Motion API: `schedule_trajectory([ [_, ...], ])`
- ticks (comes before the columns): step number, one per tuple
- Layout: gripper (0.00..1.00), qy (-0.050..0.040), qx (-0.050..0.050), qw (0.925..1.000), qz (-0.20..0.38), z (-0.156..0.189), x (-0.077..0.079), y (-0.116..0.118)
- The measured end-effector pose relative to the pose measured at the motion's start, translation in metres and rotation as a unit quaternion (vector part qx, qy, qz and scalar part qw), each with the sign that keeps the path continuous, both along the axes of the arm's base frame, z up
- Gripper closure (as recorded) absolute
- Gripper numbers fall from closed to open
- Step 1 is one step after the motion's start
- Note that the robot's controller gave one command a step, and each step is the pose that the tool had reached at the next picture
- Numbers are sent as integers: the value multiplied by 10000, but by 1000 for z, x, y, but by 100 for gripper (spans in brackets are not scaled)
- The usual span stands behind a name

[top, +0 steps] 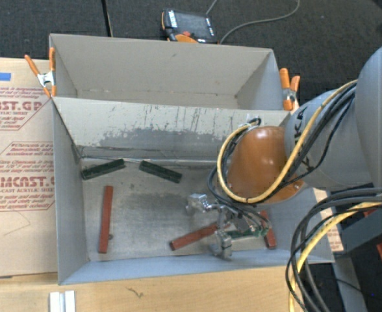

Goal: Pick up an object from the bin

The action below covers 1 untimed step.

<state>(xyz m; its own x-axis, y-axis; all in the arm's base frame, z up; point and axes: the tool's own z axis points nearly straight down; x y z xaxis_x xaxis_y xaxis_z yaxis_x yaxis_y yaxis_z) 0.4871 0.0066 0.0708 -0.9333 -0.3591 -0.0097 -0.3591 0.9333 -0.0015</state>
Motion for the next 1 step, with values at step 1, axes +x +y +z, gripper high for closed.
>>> schedule_trajectory([
  [1,100,44,-4,10000,-4,-1,-2,0],
])
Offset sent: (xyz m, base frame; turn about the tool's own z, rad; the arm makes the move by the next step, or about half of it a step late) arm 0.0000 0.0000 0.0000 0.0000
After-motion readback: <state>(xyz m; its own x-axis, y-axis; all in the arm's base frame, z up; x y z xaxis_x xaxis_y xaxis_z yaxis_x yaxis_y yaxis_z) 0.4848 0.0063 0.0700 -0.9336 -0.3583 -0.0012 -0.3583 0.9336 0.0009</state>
